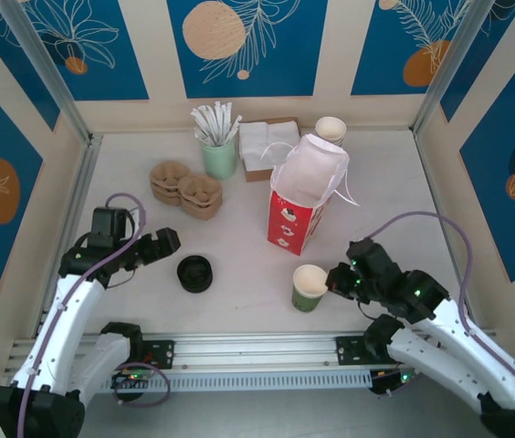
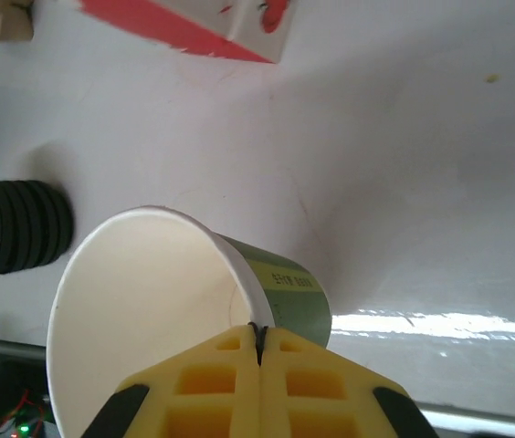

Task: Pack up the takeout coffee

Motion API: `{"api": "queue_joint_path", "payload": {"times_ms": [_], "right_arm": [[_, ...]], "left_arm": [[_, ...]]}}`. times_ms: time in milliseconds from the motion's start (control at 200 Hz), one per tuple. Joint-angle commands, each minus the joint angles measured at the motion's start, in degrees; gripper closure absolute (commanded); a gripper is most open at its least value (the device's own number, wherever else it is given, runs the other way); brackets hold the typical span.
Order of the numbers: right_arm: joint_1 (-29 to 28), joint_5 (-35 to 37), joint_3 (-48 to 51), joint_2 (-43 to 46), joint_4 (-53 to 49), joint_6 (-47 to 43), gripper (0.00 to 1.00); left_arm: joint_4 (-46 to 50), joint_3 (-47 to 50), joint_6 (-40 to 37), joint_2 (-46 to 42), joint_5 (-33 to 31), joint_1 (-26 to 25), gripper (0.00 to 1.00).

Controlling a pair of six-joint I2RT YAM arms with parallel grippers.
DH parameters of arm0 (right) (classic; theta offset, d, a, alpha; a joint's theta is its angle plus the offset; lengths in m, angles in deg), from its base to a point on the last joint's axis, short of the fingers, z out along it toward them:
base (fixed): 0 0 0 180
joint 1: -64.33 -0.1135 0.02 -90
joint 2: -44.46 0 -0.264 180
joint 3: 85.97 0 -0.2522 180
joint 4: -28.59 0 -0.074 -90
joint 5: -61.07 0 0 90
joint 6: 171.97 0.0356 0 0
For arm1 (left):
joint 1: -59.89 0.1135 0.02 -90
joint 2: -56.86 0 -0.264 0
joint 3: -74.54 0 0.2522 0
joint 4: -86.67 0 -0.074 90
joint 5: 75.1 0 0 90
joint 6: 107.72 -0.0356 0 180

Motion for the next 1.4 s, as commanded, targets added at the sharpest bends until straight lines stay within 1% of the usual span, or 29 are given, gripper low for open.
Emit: {"api": "queue_joint_path", "payload": {"times_ms": [0, 60, 155, 225, 320, 430, 465, 520, 675, 810, 880, 945, 1005, 1090, 1395], "right_arm": [[-10.3, 13.6, 0.8, -2.8, 7.5, 7.0, 1.0], [-15.7, 17.8, 0.0, -6.2, 9.4, 7.7, 1.0], [-21.6, 22.7, -1.9, -12.4, 12.1, 8.4, 1.0], [-24.1, 24.6, -3.4, -16.8, 14.5, 7.9, 1.0], [-25.6, 25.2, -5.2, -22.0, 17.8, 6.9, 1.0], [-25.7, 24.7, -6.1, -25.9, 21.7, 6.0, 1.0], [-25.8, 24.7, -6.2, -26.7, 23.0, 5.7, 1.0], [-25.7, 24.7, -6.2, -27.8, 24.6, 5.3, 1.0], [-24.5, 23.4, -6.4, -30.1, 27.6, 5.6, 1.0], [-22.5, 20.6, -6.3, -32.0, 30.1, 5.8, 1.0], [-22.0, 19.9, -6.1, -32.8, 31.3, 5.8, 1.0], [-21.6, 19.2, -6.0, -33.5, 32.4, 5.6, 1.0], [-21.1, 18.5, -6.1, -34.2, 33.0, 5.6, 1.0], [-20.5, 18.0, -6.0, -34.8, 33.6, 5.8, 1.0], [-19.1, 17.4, -4.8, -35.8, 37.2, 5.4, 1.0]], "left_arm": [[0.3, 1.4, 1.2, 0.5, -1.4, -1.9, 0.08], [0.8, 1.6, 1.8, 0.8, -2.6, -3.5, 0.09], [1.1, 1.7, 3.0, 1.7, -4.5, -6.5, 0.09], [1.6, 1.8, 3.6, 2.9, -5.9, -8.7, 0.11], [2.5, 1.6, 4.6, 4.5, -9.2, -12.0, 0.11], [2.1, 2.1, 6.1, 5.6, -10.4, -14.2, 0.13], [1.6, 2.4, 6.5, 6.0, -10.2, -14.7, 0.16], [0.9, 2.9, 7.1, 6.4, -9.9, -15.0, 0.19], [0.0, 3.4, 7.7, 8.2, -10.2, -15.8, 0.21], [0.1, 3.3, 7.7, 9.2, -10.9, -16.1, 0.25], [0.1, 3.5, 8.0, 9.5, -11.2, -16.2, 0.31], [-0.2, 4.0, 8.2, 9.8, -11.1, -16.4, 0.33], [-0.4, 4.4, 8.3, 10.1, -11.2, -16.6, 0.39], [-0.7, 5.0, 8.3, 10.5, -11.3, -16.8, 0.42], [-1.5, 5.9, 8.3, 11.9, -11.6, -17.5, 0.6]]}}
